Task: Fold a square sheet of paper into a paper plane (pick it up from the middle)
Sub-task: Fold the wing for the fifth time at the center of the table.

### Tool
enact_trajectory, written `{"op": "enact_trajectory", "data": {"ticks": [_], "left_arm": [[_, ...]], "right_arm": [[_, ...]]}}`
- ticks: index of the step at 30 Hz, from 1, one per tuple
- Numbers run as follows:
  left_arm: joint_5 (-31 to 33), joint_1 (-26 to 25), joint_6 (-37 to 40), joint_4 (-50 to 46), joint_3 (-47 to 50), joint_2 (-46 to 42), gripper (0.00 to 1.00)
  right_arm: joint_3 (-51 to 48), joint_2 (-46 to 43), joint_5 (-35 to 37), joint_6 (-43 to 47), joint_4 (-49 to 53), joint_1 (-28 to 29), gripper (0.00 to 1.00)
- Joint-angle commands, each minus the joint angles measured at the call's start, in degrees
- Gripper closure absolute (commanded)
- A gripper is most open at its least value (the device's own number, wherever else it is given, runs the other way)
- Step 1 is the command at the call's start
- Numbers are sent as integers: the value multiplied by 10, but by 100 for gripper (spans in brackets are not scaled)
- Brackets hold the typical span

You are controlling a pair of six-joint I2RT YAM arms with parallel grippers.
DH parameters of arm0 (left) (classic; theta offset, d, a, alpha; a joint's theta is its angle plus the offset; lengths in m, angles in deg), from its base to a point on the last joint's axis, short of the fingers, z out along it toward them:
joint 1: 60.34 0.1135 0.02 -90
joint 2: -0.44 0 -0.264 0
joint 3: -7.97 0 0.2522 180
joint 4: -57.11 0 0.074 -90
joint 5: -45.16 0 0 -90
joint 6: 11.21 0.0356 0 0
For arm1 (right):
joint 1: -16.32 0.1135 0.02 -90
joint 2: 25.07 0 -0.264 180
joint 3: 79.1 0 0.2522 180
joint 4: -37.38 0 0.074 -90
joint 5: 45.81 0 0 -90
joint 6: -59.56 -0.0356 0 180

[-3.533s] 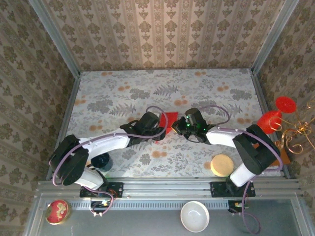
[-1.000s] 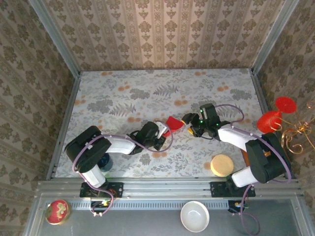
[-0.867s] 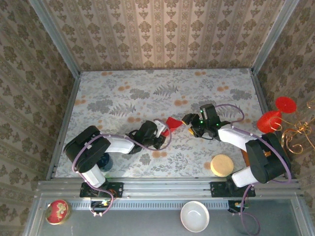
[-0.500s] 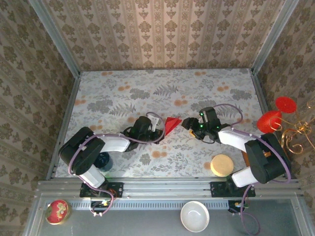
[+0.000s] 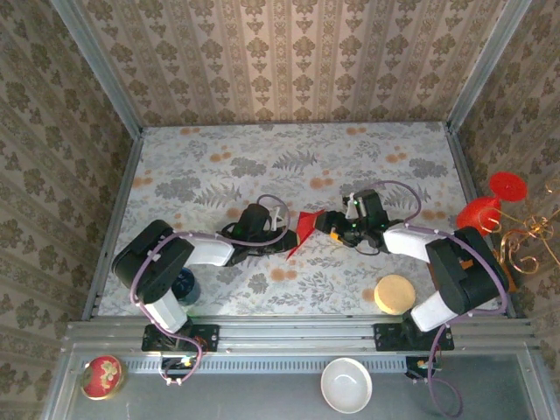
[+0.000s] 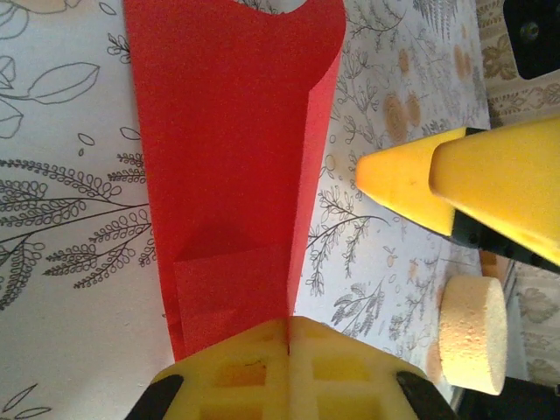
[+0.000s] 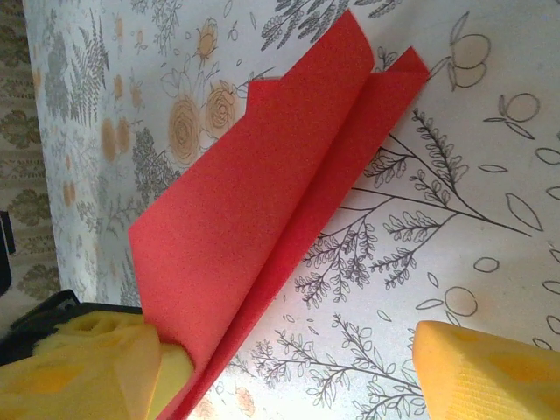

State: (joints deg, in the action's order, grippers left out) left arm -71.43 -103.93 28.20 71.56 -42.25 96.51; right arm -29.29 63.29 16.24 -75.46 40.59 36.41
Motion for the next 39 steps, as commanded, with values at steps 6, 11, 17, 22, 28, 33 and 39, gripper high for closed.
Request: {"op": "enact_trajectory", "data": {"ticks": [6,11,17,22,28,33,39], "left_arm": [[-38,11,-88,28,-17,28,100],[-52,16,-146,103,-2,56,100],[-52,19,-176,127,6,72,100],[-52,24,-193,136,15,81,100],[-53,26,-221,171,28,99,100],[-55,27,-232,194,34,108,100],[-56,27,-231,194,38,106,100]], "right_arm": [[47,35,-15,27,20,19,21],[71,51,16,27,53,30,22],[87,68,42,14,71,32,24],[99,90,40,7,73,35,26],[124,109,42,9,90,41,30],[147,122,69,17,128,48,32],[176,146,116,27,184,61,34]]}}
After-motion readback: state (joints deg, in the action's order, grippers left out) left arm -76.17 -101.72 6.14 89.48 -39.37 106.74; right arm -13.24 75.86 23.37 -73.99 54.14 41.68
